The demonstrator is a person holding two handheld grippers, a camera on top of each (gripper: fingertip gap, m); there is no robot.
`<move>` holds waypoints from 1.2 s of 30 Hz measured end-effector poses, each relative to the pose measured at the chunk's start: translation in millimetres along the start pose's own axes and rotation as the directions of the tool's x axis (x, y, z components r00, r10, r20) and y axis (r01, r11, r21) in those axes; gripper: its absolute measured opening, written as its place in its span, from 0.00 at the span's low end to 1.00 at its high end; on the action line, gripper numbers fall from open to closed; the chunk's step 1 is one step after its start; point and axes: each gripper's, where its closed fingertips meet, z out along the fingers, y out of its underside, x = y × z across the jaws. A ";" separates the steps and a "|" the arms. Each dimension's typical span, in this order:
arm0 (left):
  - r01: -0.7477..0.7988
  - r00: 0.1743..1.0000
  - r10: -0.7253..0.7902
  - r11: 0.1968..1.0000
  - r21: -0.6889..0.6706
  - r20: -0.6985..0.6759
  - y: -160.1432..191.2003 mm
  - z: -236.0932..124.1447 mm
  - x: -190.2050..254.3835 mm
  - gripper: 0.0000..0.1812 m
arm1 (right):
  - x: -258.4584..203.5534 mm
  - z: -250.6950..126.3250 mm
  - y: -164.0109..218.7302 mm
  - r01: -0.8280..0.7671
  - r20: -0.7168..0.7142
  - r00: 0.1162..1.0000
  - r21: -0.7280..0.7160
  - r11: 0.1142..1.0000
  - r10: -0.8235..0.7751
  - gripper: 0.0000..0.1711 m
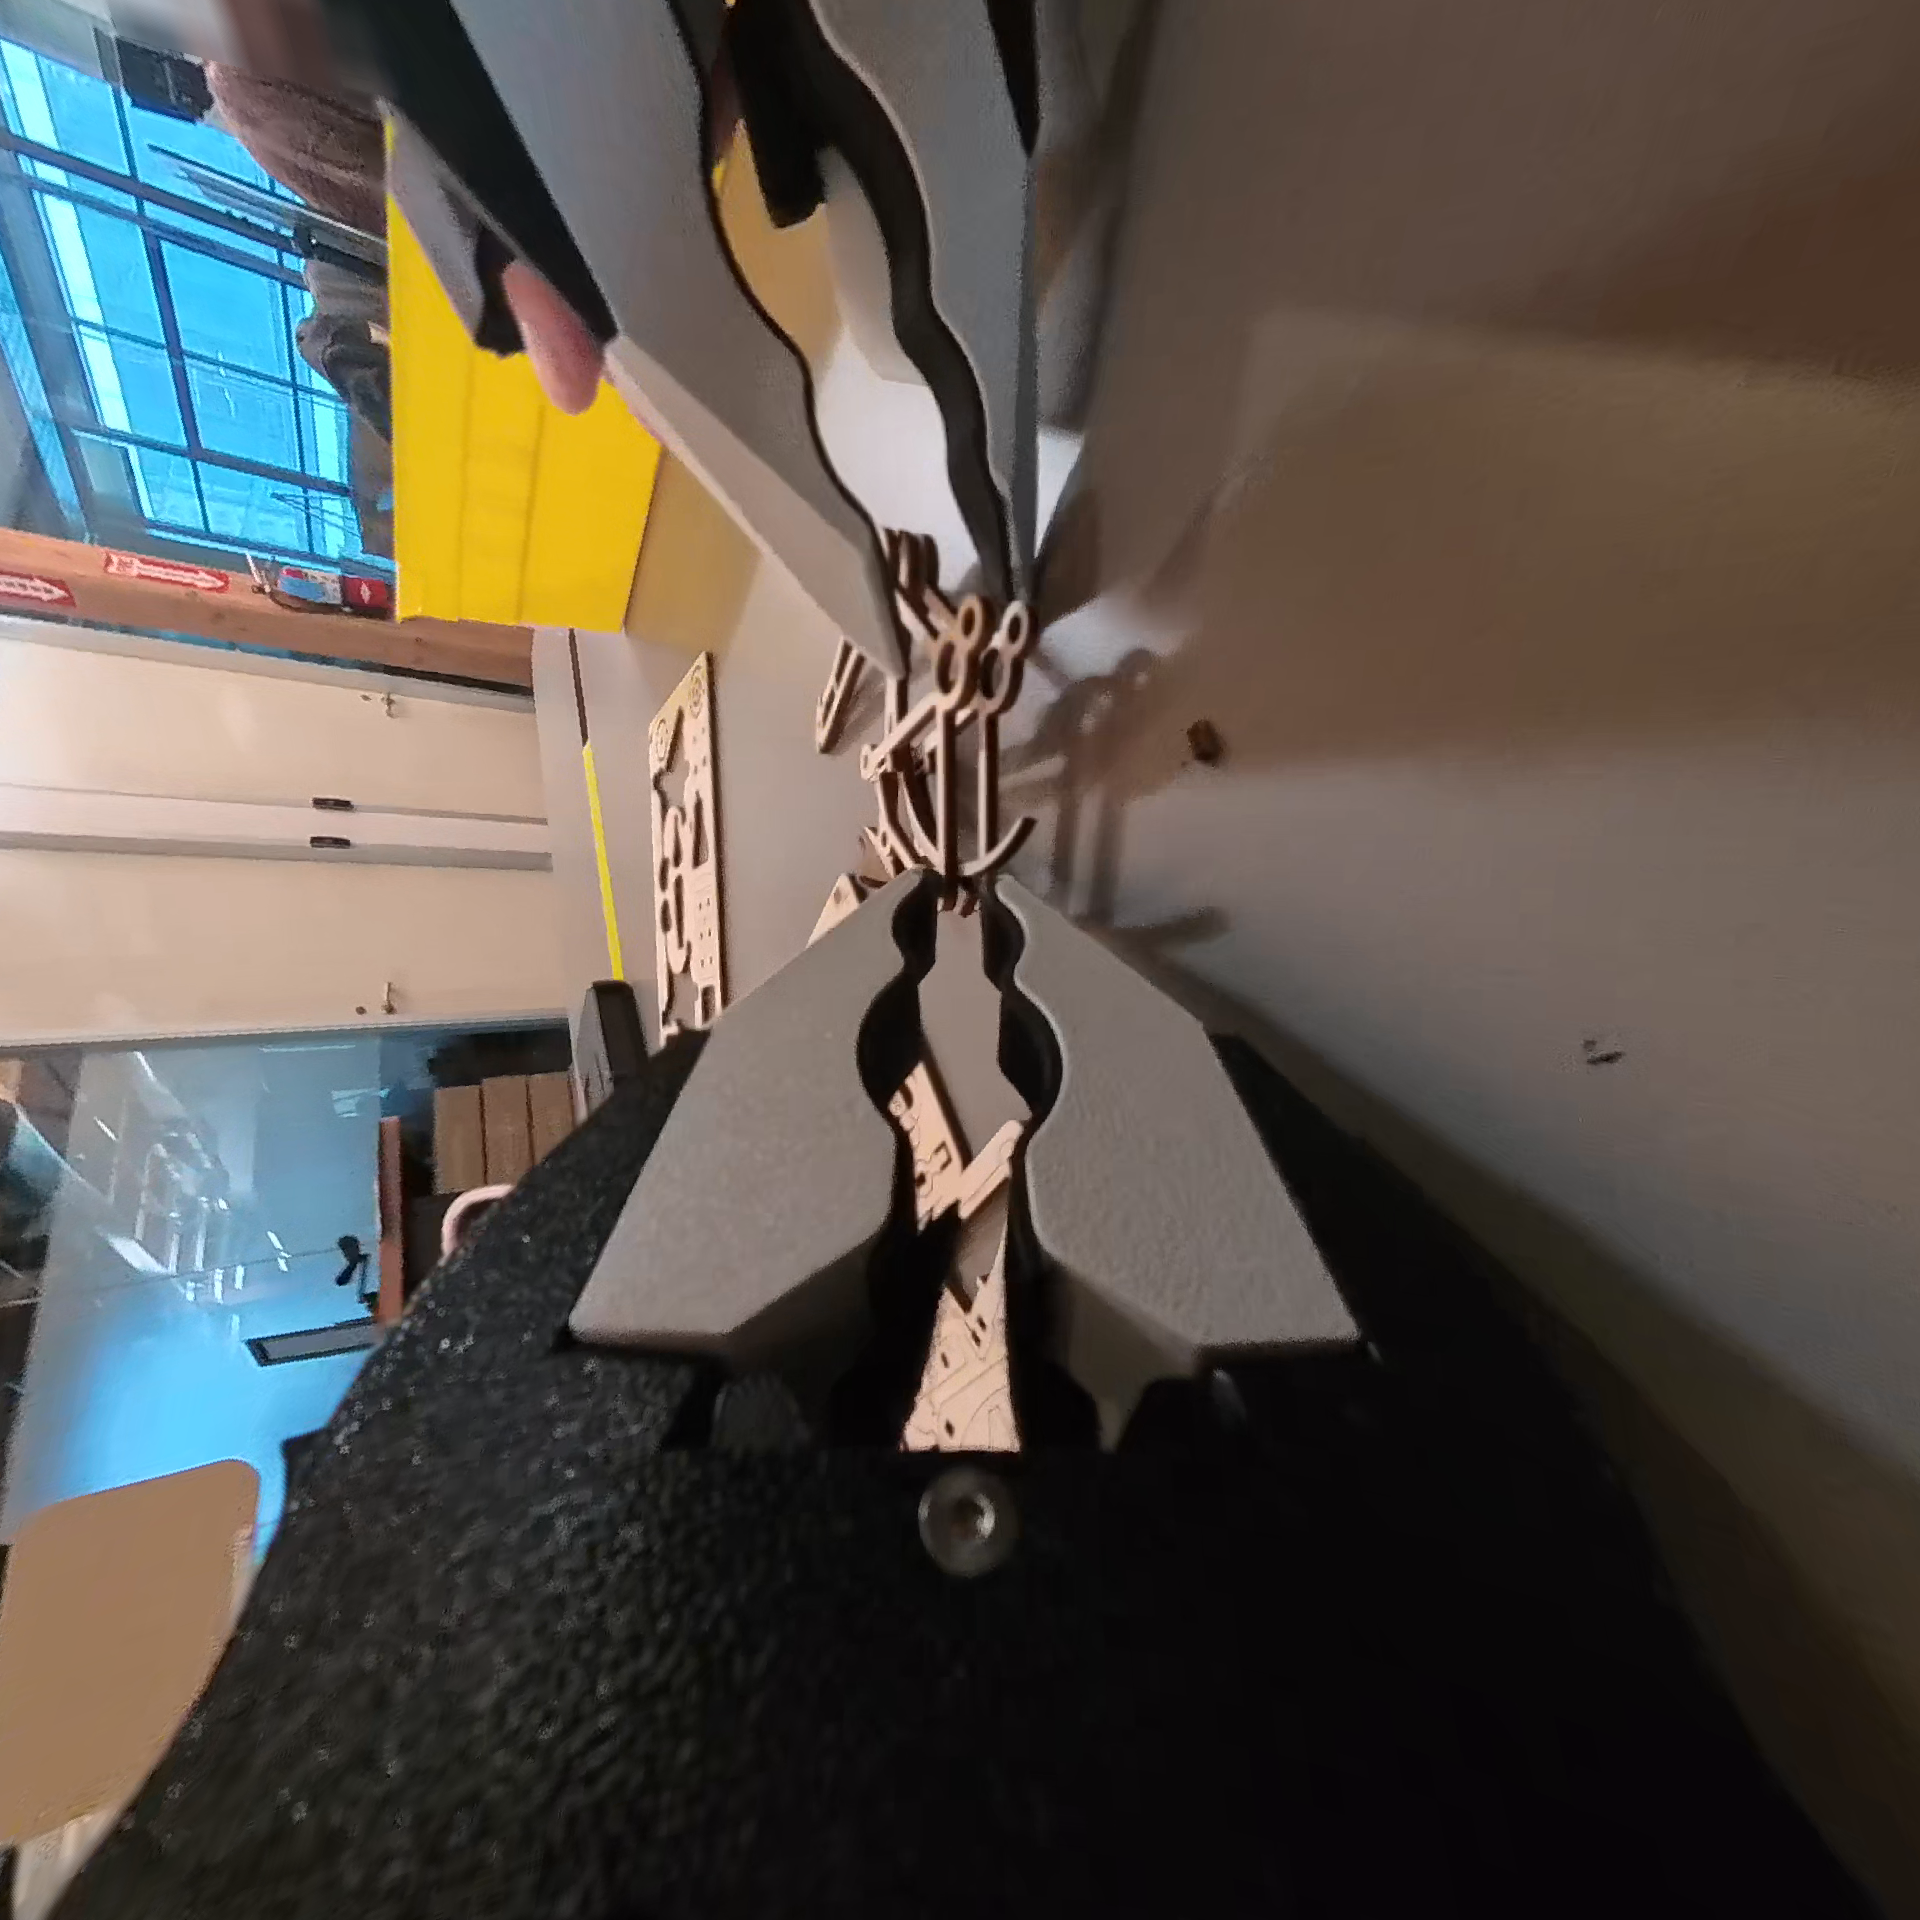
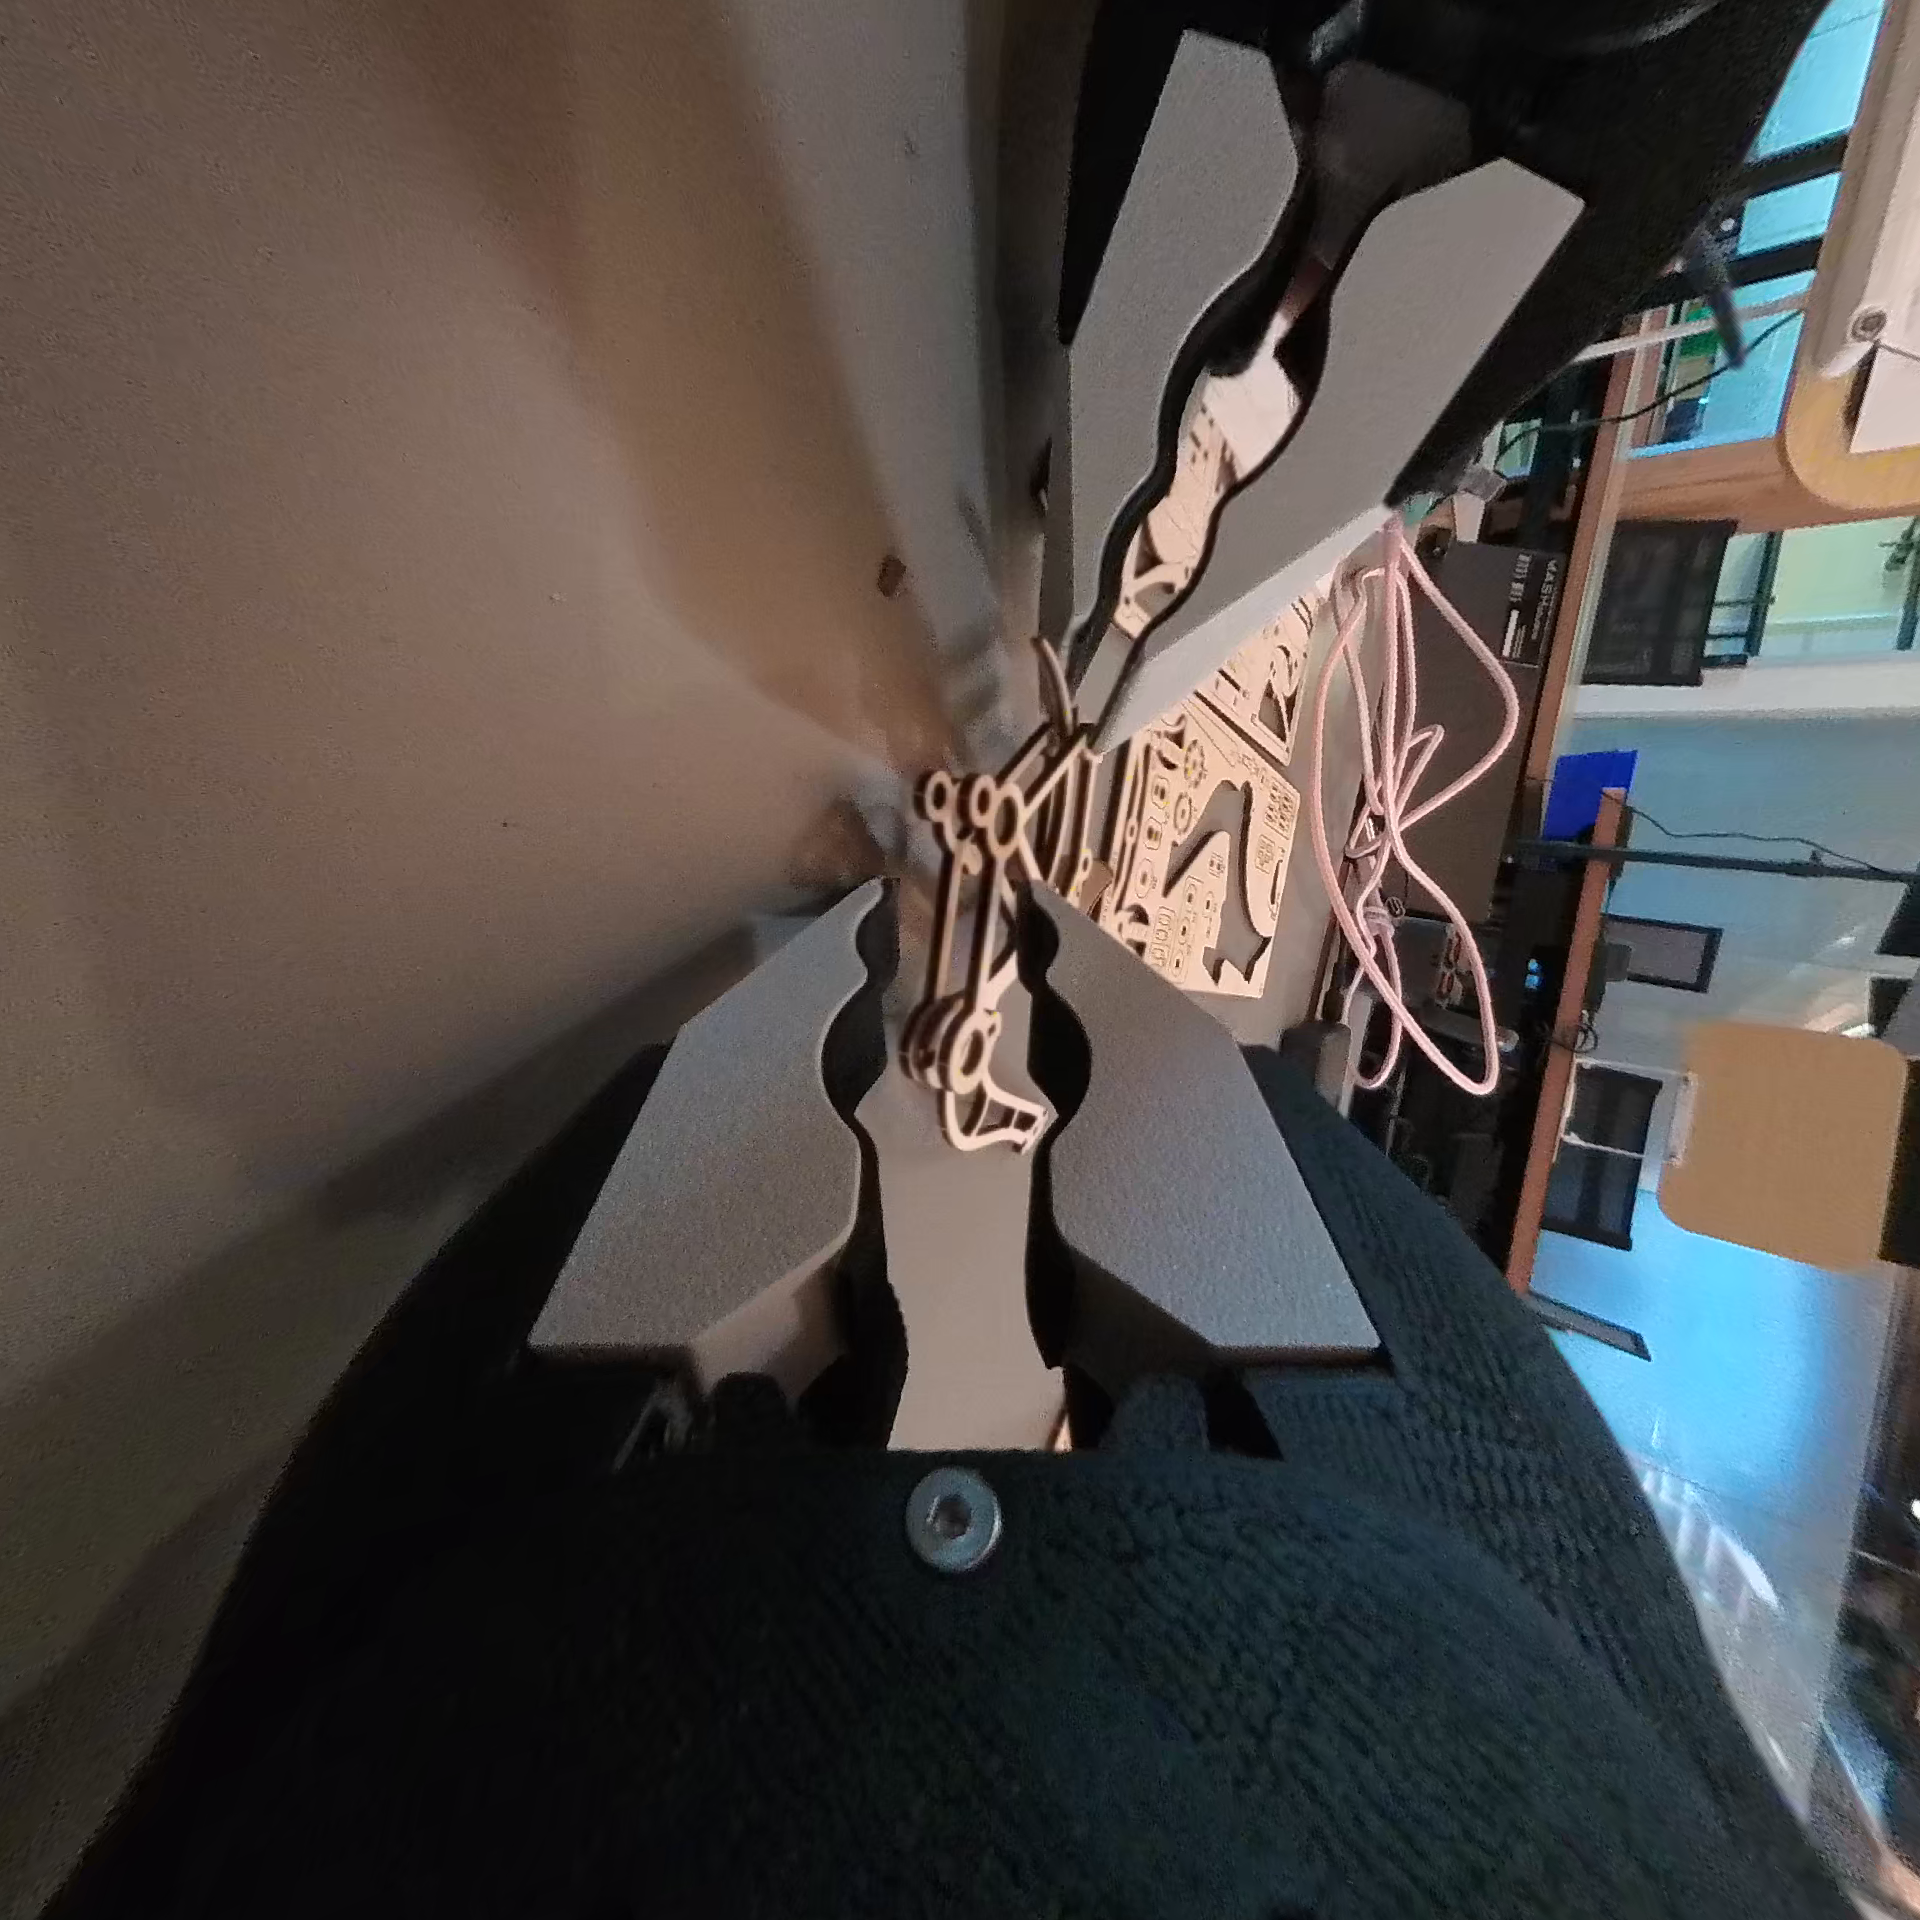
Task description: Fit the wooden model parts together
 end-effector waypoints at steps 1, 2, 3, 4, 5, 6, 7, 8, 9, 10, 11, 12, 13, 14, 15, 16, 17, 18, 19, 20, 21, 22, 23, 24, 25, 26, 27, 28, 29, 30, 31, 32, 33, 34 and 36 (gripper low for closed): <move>0.017 1.000 -0.017 1.000 0.003 0.000 0.8 -0.2 -0.9 0.03 | 1.1 0.5 0.9 -0.006 -0.007 1.000 -0.003 1.000 0.006 0.12; 0.032 0.999 -0.032 0.999 0.006 0.001 1.1 -0.4 -1.8 0.03 | 2.8 1.7 3.1 -0.012 -0.020 1.000 -0.015 1.000 0.012 0.12; 0.046 0.999 -0.046 0.999 0.010 0.000 1.4 -0.4 -2.3 0.03 | 4.7 3.3 6.1 -0.019 -0.035 0.999 -0.031 0.999 0.018 0.12; 0.057 0.998 -0.057 0.998 0.012 -0.001 1.5 -0.4 -2.7 0.03 | 6.1 4.9 8.6 -0.024 -0.046 0.999 -0.043 0.999 0.022 0.12; 0.065 0.998 -0.065 0.998 0.015 -0.002 1.4 -0.4 -3.1 0.03 | 6.5 6.4 10.6 -0.030 -0.052 0.998 -0.053 0.998 0.027 0.10; 0.073 0.997 -0.073 0.997 0.016 -0.003 1.6 -0.5 -3.4 0.03 | 6.3 7.6 12.1 -0.034 -0.055 0.998 -0.058 0.998 0.031 0.09; 0.080 0.997 -0.080 0.997 0.017 -0.005 1.6 -0.4 -3.4 0.03 | 5.7 8.2 12.5 -0.035 -0.056 0.998 -0.057 0.998 0.031 0.07; 0.085 0.996 -0.085 0.996 0.019 -0.009 1.5 -0.3 -3.1 0.03 | 5.4 8.7 12.7 -0.035 -0.057 0.998 -0.056 0.998 0.032 0.06; 0.088 0.996 -0.087 0.996 0.018 -0.011 1.7 -0.3 -2.7 0.03 | 5.3 8.9 12.9 -0.037 -0.059 0.998 -0.054 0.998 0.034 0.06; 0.088 0.996 -0.088 0.996 0.018 -0.011 1.6 -0.2 -2.5 0.03 | 5.2 8.9 13.0 -0.038 -0.059 0.998 -0.052 0.998 0.035 0.06; 0.088 0.996 -0.088 0.996 0.019 -0.011 1.3 -0.1 -2.4 0.03 | 5.2 8.9 13.5 -0.038 -0.061 0.998 -0.052 0.998 0.035 0.06; 0.089 0.996 -0.089 0.996 0.019 -0.011 0.9 -0.2 -2.6 0.03 | 5.5 8.8 14.1 -0.037 -0.064 0.997 -0.052 0.998 0.034 0.06; 0.092 0.996 -0.091 0.996 0.021 -0.010 0.6 -0.4 -2.8 0.03 | 6.0 8.8 14.7 -0.035 -0.068 0.997 -0.055 0.998 0.031 0.06; 0.098 0.995 -0.098 0.995 0.023 -0.011 0.3 -0.6 -3.3 0.03 | 6.6 8.7 15.3 -0.033 -0.073 0.997 -0.058 0.998 0.029 0.06; 0.106 0.994 -0.106 0.994 0.025 -0.011 0.1 -0.9 -3.8 0.03 | 7.3 8.6 15.8 -0.031 -0.077 0.997 -0.061 0.998 0.026 0.05; 0.113 0.994 -0.112 0.993 0.029 -0.009 -0.3 -1.2 -4.6 0.03 | 8.2 8.3 15.9 -0.029 -0.082 0.996 -0.062 0.998 0.023 0.05; 0.117 0.993 -0.117 0.993 0.033 -0.003 -0.8 -1.9 -6.0 0.03 | 9.5 7.6 16.0 -0.024 -0.091 0.996 -0.062 0.998 0.018 0.05; 0.120 0.993 -0.120 0.992 0.039 0.004 -1.5 -2.8 -7.6 0.03 | 11.2 6.7 16.0 -0.021 -0.100 0.995 -0.062 0.998 0.015 0.05; 0.120 0.993 -0.120 0.992 0.046 0.010 -2.5 -4.0 -9.0 0.03 | 12.5 5.7 15.8 -0.022 -0.106 0.994 -0.058 0.998 0.016 0.05; 0.119 0.993 -0.120 0.991 0.054 0.015 -3.8 -5.3 -10.3 0.03 | 13.6 4.8 15.6 -0.025 -0.110 0.994 -0.054 0.998 0.019 0.05; 0.118 0.993 -0.119 0.991 0.062 0.021 -5.1 -6.6 -11.5 0.04 | 14.8 4.0 15.3 -0.029 -0.114 0.993 -0.048 0.998 0.024 0.05; 0.117 0.993 -0.119 0.991 0.069 0.025 -5.8 -7.8 -12.4 0.05 | 15.7 3.3 15.2 -0.035 -0.117 0.993 -0.043 0.998 0.030 0.04; 0.119 0.992 -0.121 0.990 0.073 0.027 -5.9 -8.8 -12.8 0.06 | 16.2 2.8 15.0 -0.043 -0.116 0.992 -0.037 0.998 0.038 0.04; 0.123 0.992 -0.125 0.990 0.070 0.030 -4.6 -9.5 -12.9 0.09 | 16.1 2.3 15.4 -0.052 -0.110 0.993 -0.032 0.998 0.048 0.04; 0.127 0.991 -0.129 0.990 0.067 0.031 -3.0 -10.3 -12.9 0.11 | 16.1 1.7 15.9 -0.063 -0.105 0.993 -0.026 0.998 0.060 0.04; 0.128 0.991 -0.131 0.990 0.066 0.033 -1.6 -11.3 -13.1 0.14 | 16.1 1.3 16.5 -0.080 -0.098 0.992 -0.019 0.997 0.078 0.04; 0.132 0.990 -0.135 0.989 0.069 0.036 -1.0 -12.3 -13.7 0.17 | 16.3 0.8 17.1 -0.098 -0.090 0.991 -0.012 0.995 0.096 0.04; 0.137 0.989 -0.140 0.988 0.073 0.037 -0.9 -13.1 -14.2 0.20 | 16.7 0.2 17.2 -0.117 -0.081 0.990 -0.002 0.993 0.116 0.04; 0.143 0.988 -0.147 0.987 0.077 0.040 -1.2 -13.6 -15.3 0.23 | 17.1 -0.6 16.4 -0.139 -0.070 0.988 0.013 0.990 0.140 0.04; 0.150 0.987 -0.154 0.985 0.082 0.046 -2.1 -13.5 -17.0 0.25 | 17.6 -1.7 14.9 -0.165 -0.057 0.984 0.032 0.986 0.166 0.04; 0.156 0.986 -0.160 0.984 0.085 0.051 -3.1 -12.7 -18.2 0.27 | 17.4 -2.7 12.8 -0.193 -0.037 0.980 0.052 0.980 0.195 0.04; 0.157 0.985 -0.162 0.984 0.087 0.055 -4.3 -11.3 -19.0 0.29 | 17.6 -3.9 10.4 -0.225 -0.017 0.974 0.072 0.972 0.226 0.04; 0.153 0.986 -0.158 0.984 0.089 0.050 -5.8 -9.8 -18.3 0.29 | 17.4 -5.2 7.0 -0.260 0.009 0.965 0.099 0.961 0.260 0.04; 0.151 0.987 -0.156 0.984 0.093 0.043 -7.7 -8.1 -17.2 0.29 | 17.9 -7.0 3.3 -0.299 0.036 0.954 0.128 0.946 0.297 0.04; 0.146 0.988 -0.151 0.982 0.118 0.032 -13.6 -6.8 -16.1 0.24 | 19.7 -11.4 -3.4 -0.372 0.091 0.928 0.181 0.910 0.361 0.04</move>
